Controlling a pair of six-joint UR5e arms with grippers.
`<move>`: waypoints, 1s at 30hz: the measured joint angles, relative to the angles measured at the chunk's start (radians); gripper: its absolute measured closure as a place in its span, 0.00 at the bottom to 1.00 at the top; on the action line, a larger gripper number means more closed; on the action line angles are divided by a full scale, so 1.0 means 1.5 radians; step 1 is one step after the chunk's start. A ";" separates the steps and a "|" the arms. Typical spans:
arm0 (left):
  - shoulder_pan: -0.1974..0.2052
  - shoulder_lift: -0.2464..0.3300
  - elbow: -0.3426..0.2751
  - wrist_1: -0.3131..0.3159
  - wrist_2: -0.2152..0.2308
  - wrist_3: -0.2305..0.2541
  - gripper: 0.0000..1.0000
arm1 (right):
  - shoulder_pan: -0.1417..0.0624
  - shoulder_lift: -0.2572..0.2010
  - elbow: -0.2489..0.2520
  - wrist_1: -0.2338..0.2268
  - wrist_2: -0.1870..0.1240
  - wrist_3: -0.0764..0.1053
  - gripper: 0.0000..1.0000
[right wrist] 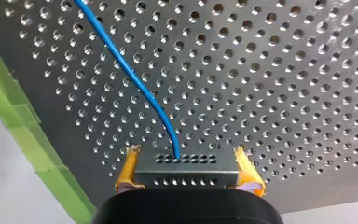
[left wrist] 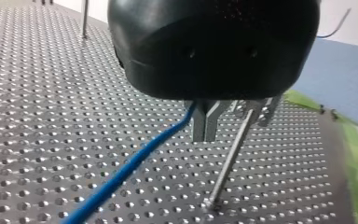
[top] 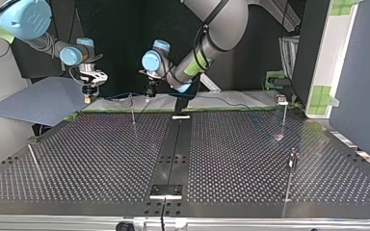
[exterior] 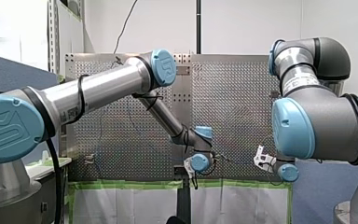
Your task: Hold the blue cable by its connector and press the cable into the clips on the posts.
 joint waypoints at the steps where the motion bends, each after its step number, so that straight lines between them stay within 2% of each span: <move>1: 0.001 0.000 0.000 0.005 0.000 0.000 1.00 | 0.000 0.000 0.000 0.001 0.000 0.001 1.00; 8: 0.005 -0.003 0.000 0.032 0.004 0.003 1.00 | 0.001 0.001 -0.008 0.004 0.001 0.017 1.00; 19: 0.004 -0.014 -0.025 0.054 0.006 0.008 1.00 | 0.005 0.001 -0.015 0.009 0.000 0.018 1.00; 30: 0.011 -0.014 -0.011 0.055 0.019 0.009 1.00 | 0.004 0.001 -0.017 0.009 0.000 0.020 1.00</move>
